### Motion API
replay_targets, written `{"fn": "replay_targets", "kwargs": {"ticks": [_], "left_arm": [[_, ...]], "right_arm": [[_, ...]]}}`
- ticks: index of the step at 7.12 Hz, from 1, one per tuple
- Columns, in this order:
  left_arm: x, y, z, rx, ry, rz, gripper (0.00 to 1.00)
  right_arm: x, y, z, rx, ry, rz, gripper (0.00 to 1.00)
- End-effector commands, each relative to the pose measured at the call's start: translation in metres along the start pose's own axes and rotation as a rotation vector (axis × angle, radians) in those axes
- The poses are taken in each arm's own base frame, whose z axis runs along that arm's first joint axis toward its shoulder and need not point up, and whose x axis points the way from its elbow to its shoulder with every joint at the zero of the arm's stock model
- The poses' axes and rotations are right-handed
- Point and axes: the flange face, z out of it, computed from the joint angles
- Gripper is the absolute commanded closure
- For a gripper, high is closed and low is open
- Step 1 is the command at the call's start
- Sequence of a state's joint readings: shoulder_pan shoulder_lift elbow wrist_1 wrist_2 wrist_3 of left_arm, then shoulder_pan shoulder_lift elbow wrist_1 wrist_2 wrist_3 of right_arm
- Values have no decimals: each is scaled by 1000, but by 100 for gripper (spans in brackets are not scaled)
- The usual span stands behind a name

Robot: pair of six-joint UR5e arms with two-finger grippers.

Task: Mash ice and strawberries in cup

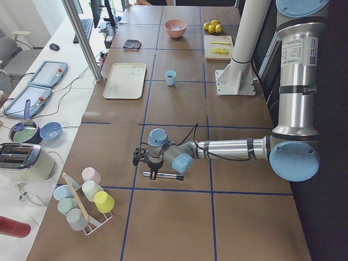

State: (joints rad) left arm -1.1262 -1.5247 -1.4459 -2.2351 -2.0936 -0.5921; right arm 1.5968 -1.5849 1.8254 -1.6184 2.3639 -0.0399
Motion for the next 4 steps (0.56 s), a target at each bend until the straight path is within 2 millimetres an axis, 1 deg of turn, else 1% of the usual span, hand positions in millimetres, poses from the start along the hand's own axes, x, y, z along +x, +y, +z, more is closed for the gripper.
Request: {"fn": "replay_targets", "kwargs": {"ticks": [1,2,4], "left_arm": [[-1,1,-1,4,1,1,0],[-1,1,-1,4,1,1,0],[4,-5,-8,7,13,1,0]], "right_arm": [[0,0,0,0,0,0,0],[0,0,0,0,0,0,0],[1,1,0,-1,2,1,0]]}}
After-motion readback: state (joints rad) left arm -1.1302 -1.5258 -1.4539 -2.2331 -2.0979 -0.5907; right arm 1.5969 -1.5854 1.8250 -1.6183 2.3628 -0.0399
